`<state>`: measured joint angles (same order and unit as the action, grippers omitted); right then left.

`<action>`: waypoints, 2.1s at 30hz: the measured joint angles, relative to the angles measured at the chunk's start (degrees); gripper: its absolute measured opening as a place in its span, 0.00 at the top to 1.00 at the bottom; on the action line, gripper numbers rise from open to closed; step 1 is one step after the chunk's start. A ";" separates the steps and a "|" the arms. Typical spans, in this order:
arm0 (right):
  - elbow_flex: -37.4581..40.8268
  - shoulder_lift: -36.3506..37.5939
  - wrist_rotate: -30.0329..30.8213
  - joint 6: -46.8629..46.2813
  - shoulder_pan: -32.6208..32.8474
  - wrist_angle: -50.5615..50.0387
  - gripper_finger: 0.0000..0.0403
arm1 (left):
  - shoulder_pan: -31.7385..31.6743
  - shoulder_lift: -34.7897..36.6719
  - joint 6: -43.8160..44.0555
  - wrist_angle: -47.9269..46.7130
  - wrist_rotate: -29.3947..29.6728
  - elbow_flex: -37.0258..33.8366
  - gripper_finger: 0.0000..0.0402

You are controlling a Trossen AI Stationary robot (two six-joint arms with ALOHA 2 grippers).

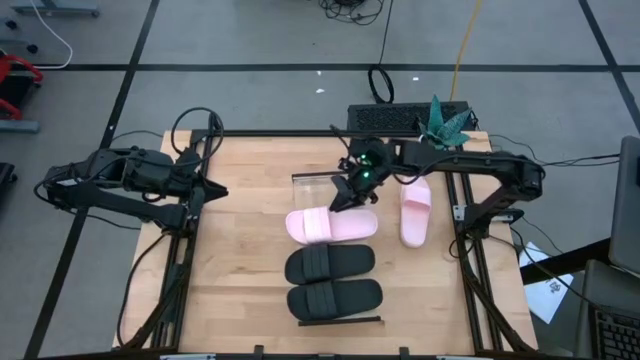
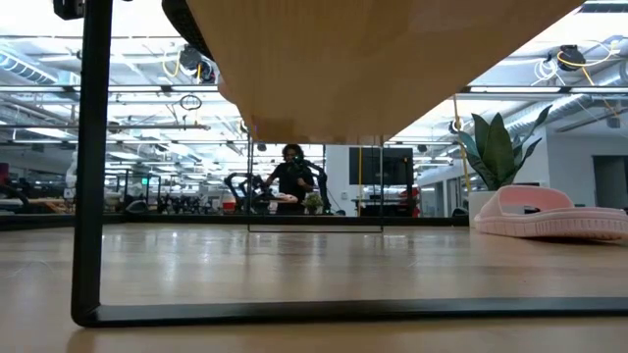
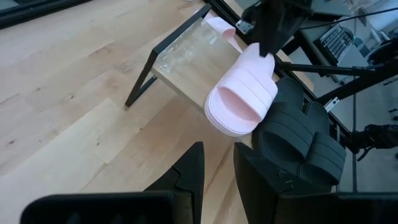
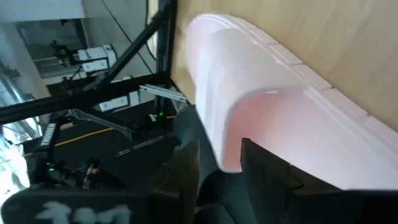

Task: Pick and place slides into the shelf
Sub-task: Put the pink slides on the shelf

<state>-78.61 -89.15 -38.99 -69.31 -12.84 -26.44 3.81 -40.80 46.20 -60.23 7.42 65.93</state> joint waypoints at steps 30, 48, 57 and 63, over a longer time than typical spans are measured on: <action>6.82 24.16 43.48 27.41 -1.72 -55.75 0.73 | 0.00 -0.01 3.58 0.26 0.09 0.00 0.79; 25.11 24.65 39.59 39.14 -1.66 -45.89 0.73 | 0.00 0.00 11.03 0.34 0.17 0.00 0.79; 25.11 27.84 43.66 41.57 -4.01 -42.21 0.73 | 0.01 0.00 11.14 0.37 0.72 0.00 0.79; 25.11 27.87 40.27 46.49 -11.13 -40.51 0.73 | 0.02 -0.02 11.54 0.37 0.70 0.00 0.79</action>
<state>-53.49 -61.28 1.28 -22.82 -23.97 -66.95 3.84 -40.81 57.73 -59.86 8.12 65.93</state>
